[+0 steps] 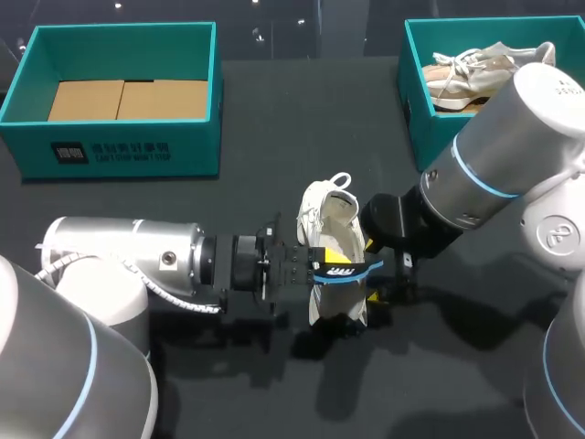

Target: Take the shoe out of the shoebox, open the shoe tongue, remove and reinsert the insole, then place the shoe into the shoebox

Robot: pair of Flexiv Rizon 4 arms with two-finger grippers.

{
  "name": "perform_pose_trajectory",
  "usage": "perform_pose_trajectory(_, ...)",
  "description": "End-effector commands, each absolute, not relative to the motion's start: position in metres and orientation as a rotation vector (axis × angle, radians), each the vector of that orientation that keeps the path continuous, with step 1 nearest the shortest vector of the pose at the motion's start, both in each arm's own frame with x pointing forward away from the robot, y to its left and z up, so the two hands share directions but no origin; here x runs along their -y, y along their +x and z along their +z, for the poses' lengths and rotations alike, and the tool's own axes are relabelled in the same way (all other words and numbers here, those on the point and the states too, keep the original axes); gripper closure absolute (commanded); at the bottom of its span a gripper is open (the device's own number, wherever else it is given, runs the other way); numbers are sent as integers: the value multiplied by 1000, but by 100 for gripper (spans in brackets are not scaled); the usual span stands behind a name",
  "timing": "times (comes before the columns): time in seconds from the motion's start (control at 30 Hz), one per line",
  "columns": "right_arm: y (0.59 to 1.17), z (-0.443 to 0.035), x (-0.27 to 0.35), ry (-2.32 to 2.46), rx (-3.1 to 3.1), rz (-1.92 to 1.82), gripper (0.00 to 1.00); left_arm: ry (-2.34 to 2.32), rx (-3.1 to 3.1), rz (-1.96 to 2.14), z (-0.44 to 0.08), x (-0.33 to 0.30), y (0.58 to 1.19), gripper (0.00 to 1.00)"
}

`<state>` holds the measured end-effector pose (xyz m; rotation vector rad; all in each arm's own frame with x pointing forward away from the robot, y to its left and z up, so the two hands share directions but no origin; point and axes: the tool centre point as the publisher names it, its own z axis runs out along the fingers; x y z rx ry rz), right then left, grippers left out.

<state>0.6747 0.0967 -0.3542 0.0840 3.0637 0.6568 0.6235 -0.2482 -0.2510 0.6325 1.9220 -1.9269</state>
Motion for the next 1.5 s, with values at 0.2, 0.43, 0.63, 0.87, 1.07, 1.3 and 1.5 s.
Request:
perform_pose_trajectory(0.2,674,-356,-97,83,-3062,658,0,633,-1922,-1925,-254,243,624,100)
perform_pose_trajectory(0.43,674,-356,-97,83,-3062,658,0,609,-1928,-1930,-260,240,628,100)
perform_pose_trajectory(0.63,674,-356,-97,83,-3062,658,0,599,-1937,-1925,-268,238,633,100)
perform_pose_trajectory(0.87,674,-356,-97,83,-3062,658,0,597,-1923,-1934,-278,237,639,100)
perform_pose_trajectory(1.07,674,-356,-97,83,-3062,658,0,586,-1902,-1936,-282,238,646,100)
perform_pose_trajectory(1.3,674,-356,-97,83,-3062,658,0,578,-1891,-1936,-288,243,656,100)
perform_pose_trajectory(1.5,674,-356,-97,83,-3062,658,0,587,-1895,-1903,-298,247,666,100)
